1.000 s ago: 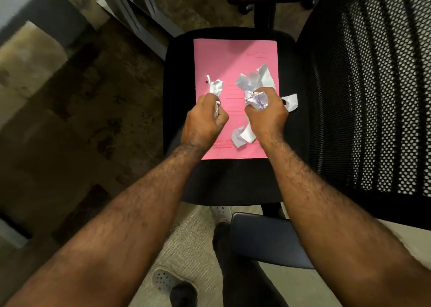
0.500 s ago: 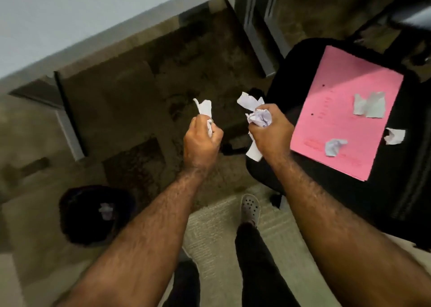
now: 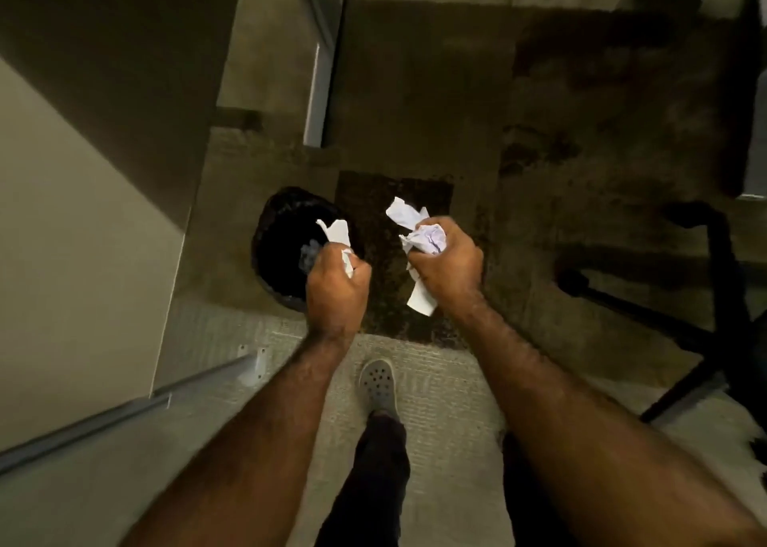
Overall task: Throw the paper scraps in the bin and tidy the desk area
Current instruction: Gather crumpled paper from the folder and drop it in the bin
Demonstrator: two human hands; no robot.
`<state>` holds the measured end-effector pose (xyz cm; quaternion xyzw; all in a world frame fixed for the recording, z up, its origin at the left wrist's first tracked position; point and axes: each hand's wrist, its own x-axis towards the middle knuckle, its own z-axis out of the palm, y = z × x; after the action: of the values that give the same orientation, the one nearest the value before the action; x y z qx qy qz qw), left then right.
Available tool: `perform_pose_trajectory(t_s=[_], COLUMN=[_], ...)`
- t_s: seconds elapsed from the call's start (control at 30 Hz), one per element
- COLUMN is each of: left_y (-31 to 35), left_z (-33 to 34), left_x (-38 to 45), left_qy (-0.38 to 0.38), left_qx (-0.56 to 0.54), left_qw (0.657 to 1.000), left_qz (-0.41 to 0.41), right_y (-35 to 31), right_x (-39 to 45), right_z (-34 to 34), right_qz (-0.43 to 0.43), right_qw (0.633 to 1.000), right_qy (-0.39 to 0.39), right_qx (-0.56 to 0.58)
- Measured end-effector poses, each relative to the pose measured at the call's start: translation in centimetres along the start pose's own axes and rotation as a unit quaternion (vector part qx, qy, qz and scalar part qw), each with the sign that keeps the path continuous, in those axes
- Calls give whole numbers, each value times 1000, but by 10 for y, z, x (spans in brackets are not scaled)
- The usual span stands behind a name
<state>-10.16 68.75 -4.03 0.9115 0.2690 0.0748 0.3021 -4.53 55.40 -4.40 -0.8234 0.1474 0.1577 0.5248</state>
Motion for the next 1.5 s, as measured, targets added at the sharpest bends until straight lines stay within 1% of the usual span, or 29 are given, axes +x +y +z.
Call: perform_pose_trajectory(t_s=[0.1, 0.2, 0.27, 0.33, 0.37, 0.47, 0.53, 0.6, 0.63, 0.67, 0.7, 0.73, 0.77, 0.8, 0.83, 0.87, 0.9, 0.93, 1.03, 1.27, 1.4, 1.5], left_y=[-71, -134, -170, -201, -214, -245, -264, -274, -281, -283, -286, -294, -298, -300, -300, -295, -290, -284, -263, -200, -147, -108], left_z=[0, 15, 31, 51, 61, 90, 110, 122, 125, 122, 122, 124, 123, 122, 119, 112, 106, 100, 82, 34, 1, -25], left_x=[26, 48, 62, 76, 84, 111, 127, 134, 136, 135, 130, 123, 118, 112, 107, 100, 92, 88, 78, 51, 24, 0], left_qy=[16, 22, 21, 6, -4, -18, -34, -80, -78, -65, -73, -139, -200, -228, -212, -185, -165, -155, -159, -159, -161, -157], left_qx=[-3, -14, -14, -23, -34, -67, -84, -69, -29, 1, 49, 121, 138, 156, 163, 186, 210, 222, 229, 238, 218, 218], left_qw=[999, 998, 996, 992, 989, 970, 956, 954, 966, 980, 989, 982, 969, 960, 963, 964, 964, 963, 960, 958, 962, 963], left_qz=[-43, -62, -81, -121, -146, -235, -277, -282, -246, -189, -119, -49, -41, -37, -40, -31, -8, 16, 15, 19, 10, 9], right_y=[9, 27, 42, 61, 71, 97, 110, 121, 122, 121, 122, 120, 121, 121, 123, 124, 124, 121, 107, 55, 21, -2], right_x=[7, 22, 32, 45, 52, 74, 89, 102, 107, 111, 113, 113, 113, 109, 103, 95, 87, 79, 64, 24, -10, -34], right_z=[81, 155, 197, 235, 251, 286, 302, 317, 322, 324, 326, 327, 326, 321, 315, 307, 299, 290, 265, 200, 152, 115], right_qz=[5, 63, 110, 134, 131, 117, 95, 99, 111, 114, 110, 82, 35, -27, -107, -184, -235, -252, -268, -253, -245, -246], right_qw=[999, 994, 988, 980, 978, 978, 982, 976, 971, 968, 967, 964, 949, 922, 884, 848, 827, 823, 834, 828, 842, 842], right_qy=[-45, -86, -103, -130, -142, -163, -162, -187, -205, -219, -229, -239, -252, -255, -250, -242, -233, -225, -195, -224, -224, -225], right_qx=[-2, 8, 35, 73, 81, 53, 34, 45, 51, 32, -10, -86, -184, -291, -381, -434, -454, -457, -441, -447, -426, -424])
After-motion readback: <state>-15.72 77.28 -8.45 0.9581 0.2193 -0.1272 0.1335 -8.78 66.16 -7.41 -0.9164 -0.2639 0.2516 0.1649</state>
